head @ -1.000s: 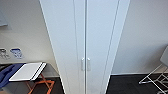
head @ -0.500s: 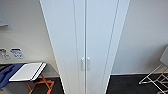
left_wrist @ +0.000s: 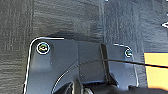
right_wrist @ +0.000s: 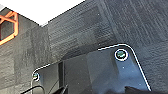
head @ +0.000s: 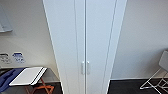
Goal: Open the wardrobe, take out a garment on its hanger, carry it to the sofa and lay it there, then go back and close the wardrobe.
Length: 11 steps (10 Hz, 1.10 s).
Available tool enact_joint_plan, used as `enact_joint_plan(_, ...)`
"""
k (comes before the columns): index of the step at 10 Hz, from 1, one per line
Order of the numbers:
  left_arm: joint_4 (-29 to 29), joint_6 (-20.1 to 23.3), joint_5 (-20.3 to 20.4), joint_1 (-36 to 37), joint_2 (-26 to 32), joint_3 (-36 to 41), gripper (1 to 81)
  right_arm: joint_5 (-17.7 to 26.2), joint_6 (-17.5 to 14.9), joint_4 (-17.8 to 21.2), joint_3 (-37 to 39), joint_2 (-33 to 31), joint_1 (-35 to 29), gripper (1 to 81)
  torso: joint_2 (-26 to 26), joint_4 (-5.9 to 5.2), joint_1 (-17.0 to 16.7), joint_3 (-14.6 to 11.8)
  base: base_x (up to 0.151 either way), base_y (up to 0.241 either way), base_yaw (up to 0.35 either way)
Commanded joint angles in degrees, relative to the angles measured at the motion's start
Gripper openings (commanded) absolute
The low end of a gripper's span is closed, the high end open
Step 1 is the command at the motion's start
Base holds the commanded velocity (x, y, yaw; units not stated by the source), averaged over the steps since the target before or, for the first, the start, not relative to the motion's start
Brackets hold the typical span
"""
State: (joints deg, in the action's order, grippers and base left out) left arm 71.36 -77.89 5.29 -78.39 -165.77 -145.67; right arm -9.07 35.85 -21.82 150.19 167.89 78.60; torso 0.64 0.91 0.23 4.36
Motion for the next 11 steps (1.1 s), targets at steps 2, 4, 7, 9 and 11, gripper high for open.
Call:
enact_joint_plan(2,1.85,2.30,-0.02,-1.99,-3.96,-2.87,81.1,1.60,-0.43,-1.03,2.55,1.25,-0.95,81.1,0.06,0.00,-0.09,-0.64,0.000,0.000,0.000)
enact_joint_plan(4,1.85,5.18,-0.18,-4.62,-7.10,-7.24,81.1,2.03,-1.72,-1.37,4.92,1.51,1.85,81.1,0.11,0.00,-0.11,-1.23,0.000,0.000,0.000)
enact_joint_plan(7,1.77,6.87,-0.63,-6.13,-9.50,-12.36,81.1,2.91,-8.95,-2.79,6.42,3.18,6.35,81.1,0.13,0.00,-0.15,-1.14,0.000,0.000,0.000)
enact_joint_plan(9,1.32,6.78,-2.48,-6.83,-9.59,-12.36,81.1,3.97,-8.87,-2.79,6.86,4.32,7.76,81.1,0.15,0.00,-0.15,-1.16,0.000,0.000,0.000)
enact_joint_plan(11,1.06,6.17,-5.64,-6.39,-10.03,-12.36,81.1,7.31,-9.05,-2.96,6.51,5.38,8.11,81.1,0.18,0.00,-0.18,-1.18,0.000,0.000,0.000)
